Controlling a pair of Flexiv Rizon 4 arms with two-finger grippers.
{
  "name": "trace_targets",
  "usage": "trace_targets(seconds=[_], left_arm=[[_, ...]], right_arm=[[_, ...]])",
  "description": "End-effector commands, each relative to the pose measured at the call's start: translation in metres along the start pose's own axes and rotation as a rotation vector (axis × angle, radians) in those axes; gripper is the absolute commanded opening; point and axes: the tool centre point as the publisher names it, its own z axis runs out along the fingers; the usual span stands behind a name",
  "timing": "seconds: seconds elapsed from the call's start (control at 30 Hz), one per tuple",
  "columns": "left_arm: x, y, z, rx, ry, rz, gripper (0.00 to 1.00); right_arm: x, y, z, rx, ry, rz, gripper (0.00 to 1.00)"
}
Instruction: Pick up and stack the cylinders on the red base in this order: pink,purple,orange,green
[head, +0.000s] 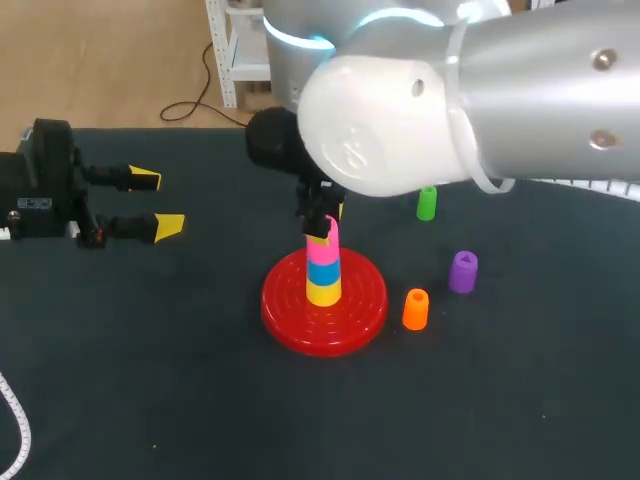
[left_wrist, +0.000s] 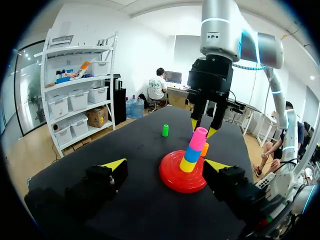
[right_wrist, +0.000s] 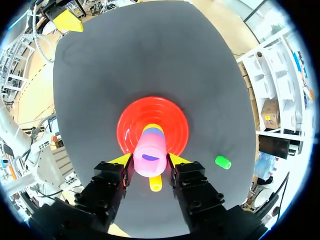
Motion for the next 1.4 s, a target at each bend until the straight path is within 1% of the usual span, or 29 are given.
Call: trace_targets(seconds=[0.03, 0.13, 0.17, 0.2, 0.23, 0.27, 0.4, 0.57, 0.7, 0.8, 0.93, 1.07, 1.4], left_arm=[[0.002, 0.000, 0.001, -0.004, -0.009, 0.003, 1.00], [0.002, 0.000, 0.001, -0.004, -0.009, 0.003, 1.00], [0.002, 0.000, 0.001, -0.004, -0.009, 0.003, 1.00], [0.002, 0.000, 0.001, -0.004, -0.009, 0.003, 1.00], [0.002, 0.000, 0.001, -0.004, -0.009, 0.003, 1.00], [0.002, 0.000, 0.001, -0.004, -0.009, 0.003, 1.00], [0.002, 0.000, 0.001, -0.004, -0.009, 0.003, 1.00], [0.002, 0.000, 0.001, -0.004, -0.009, 0.003, 1.00], [0.002, 0.000, 0.001, -0.004, -0.009, 0.003, 1.00], [0.002, 0.000, 0.001, -0.004, -0.009, 0.003, 1.00], [0.002, 0.000, 0.001, -0.004, -0.009, 0.003, 1.00], [0.002, 0.000, 0.001, -0.004, -0.009, 0.003, 1.00], [0.002, 0.000, 0.001, -0.004, -0.009, 0.003, 1.00]], right_arm=[[-0.011, -0.002, 0.012, -0.012, 0.036, -0.002, 0.00], [-0.011, -0.003, 0.005, -0.008, 0.031, 0.004, 0.00], [-0.012, -0.004, 0.003, -0.005, 0.029, 0.002, 0.08], [-0.012, -0.005, -0.001, -0.001, 0.026, 0.001, 0.30], [-0.013, -0.006, -0.004, 0.002, 0.025, -0.001, 0.78], [-0.014, -0.007, -0.008, 0.011, 0.020, 0.000, 1.00], [-0.015, -0.011, -0.029, 0.041, -0.012, -0.011, 1.00], [-0.015, -0.020, -0.057, 0.099, -0.036, 0.018, 1.00], [-0.006, -0.033, -0.073, 0.134, -0.036, 0.074, 1.00], [0.009, -0.041, -0.077, 0.147, -0.013, 0.121, 1.00], [0.035, -0.047, -0.075, 0.152, 0.031, 0.195, 1.00], [0.059, -0.045, -0.071, 0.142, 0.045, 0.246, 1.00], [0.114, -0.036, -0.044, 0.105, 0.088, 0.361, 1.00]])
